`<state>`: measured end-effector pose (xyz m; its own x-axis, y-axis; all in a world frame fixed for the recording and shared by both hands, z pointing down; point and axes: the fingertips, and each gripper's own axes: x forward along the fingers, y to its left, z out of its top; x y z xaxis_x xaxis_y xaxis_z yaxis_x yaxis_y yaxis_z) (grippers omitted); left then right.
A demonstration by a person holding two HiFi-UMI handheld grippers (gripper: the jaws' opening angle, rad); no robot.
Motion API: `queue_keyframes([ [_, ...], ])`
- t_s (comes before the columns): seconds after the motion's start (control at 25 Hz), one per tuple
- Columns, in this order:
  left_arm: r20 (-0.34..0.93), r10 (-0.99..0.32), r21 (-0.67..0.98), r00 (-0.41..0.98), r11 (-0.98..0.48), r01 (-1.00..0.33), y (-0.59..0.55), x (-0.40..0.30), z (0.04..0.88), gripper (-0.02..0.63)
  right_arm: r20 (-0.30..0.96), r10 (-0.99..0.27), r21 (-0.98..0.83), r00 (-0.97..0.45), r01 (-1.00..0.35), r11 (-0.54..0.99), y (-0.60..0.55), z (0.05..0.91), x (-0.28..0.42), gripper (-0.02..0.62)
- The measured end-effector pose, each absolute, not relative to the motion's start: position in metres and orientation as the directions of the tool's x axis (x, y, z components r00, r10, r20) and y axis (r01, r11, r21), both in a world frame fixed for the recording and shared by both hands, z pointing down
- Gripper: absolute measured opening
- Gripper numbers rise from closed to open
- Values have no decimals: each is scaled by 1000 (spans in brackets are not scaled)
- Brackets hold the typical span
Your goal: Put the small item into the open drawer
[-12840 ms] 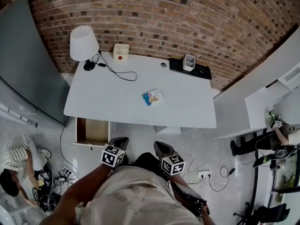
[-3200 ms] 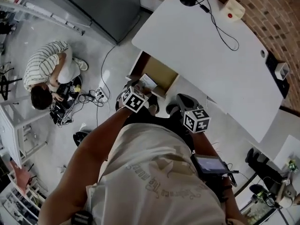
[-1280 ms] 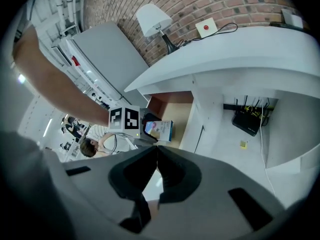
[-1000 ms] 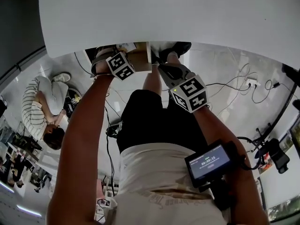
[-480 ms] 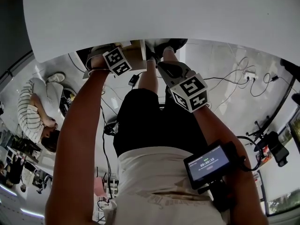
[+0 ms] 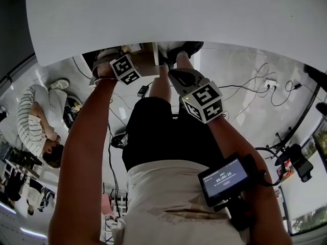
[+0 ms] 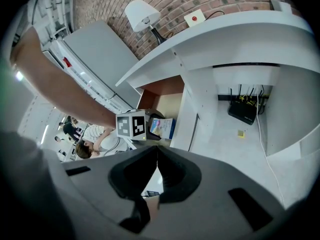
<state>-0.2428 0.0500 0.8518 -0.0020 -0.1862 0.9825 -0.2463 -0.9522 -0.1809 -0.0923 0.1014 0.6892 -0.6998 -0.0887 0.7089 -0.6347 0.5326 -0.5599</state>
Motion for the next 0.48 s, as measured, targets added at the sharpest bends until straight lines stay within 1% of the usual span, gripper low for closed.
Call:
queue_keyframes([
  [0.24, 984, -180, -176, -2, -958, -225, 50, -243, 853, 379, 709, -87, -561, -700, -635, 531, 96, 690, -93, 6],
  [0.48, 986, -163, -153, 16, -953, -261, 55, -244, 852, 379, 721, -81, -554, -688, -642, 530, 94, 694, -98, 6],
])
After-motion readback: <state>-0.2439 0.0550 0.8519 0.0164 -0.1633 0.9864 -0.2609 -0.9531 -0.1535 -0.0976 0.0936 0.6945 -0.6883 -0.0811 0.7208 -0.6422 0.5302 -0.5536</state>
